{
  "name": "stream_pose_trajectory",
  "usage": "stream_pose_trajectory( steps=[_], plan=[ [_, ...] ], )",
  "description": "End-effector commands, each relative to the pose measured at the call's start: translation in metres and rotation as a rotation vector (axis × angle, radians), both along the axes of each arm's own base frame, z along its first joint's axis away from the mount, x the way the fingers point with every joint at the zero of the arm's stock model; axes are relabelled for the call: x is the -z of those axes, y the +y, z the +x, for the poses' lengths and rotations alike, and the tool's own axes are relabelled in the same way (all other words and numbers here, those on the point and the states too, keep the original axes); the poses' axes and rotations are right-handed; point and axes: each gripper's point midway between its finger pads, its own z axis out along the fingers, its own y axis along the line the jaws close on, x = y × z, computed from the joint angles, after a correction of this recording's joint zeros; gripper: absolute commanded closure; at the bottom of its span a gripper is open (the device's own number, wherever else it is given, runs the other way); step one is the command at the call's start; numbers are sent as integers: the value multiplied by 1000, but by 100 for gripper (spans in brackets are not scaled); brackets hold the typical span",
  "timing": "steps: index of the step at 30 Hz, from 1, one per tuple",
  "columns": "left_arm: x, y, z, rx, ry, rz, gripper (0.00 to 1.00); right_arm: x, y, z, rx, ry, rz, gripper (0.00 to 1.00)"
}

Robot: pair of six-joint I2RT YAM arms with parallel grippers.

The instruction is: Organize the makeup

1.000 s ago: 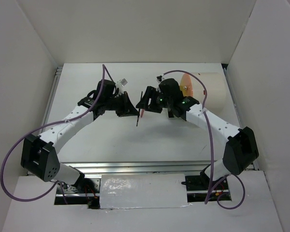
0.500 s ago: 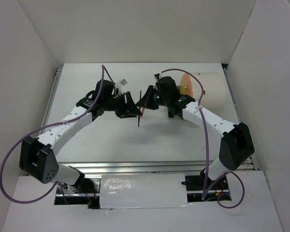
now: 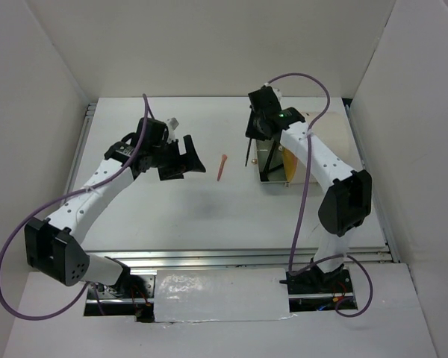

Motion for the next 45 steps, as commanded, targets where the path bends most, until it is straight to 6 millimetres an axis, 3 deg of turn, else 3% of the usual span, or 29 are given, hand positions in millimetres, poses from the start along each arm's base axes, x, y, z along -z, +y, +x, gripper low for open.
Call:
stream_pose_trajectory(
  steps=[1,7,13,19,22,27,30,33,36,41,44,45],
  plan=[
    [9,19,-14,-1,9,75,1,11,-70,-1,161,64,-322,100],
    [18,20,-23,18,21,63,0,18,-108,4,267,75,-385,100],
    [23,20,-29,38,26,64,1,39,-119,-2,285,116,-451,100],
    [26,21,-31,51,33,67,1,46,-117,-4,282,110,-430,95],
    [27,19,-31,58,39,66,1,49,-114,-3,279,110,-418,86],
    [28,17,-31,73,41,58,1,51,-110,3,274,91,-401,84],
    [31,17,-32,74,49,55,1,55,-109,5,269,98,-404,76],
    [31,16,-32,75,48,53,1,55,-109,6,269,98,-401,58],
    [31,15,-32,79,48,48,1,50,-107,8,266,84,-395,48],
    [36,17,-23,53,50,73,1,43,-103,10,260,81,-382,46],
    [40,19,-11,26,54,103,1,27,-92,8,229,54,-309,46],
    [42,18,-5,21,51,112,1,13,-87,6,213,27,-272,44]
  ],
)
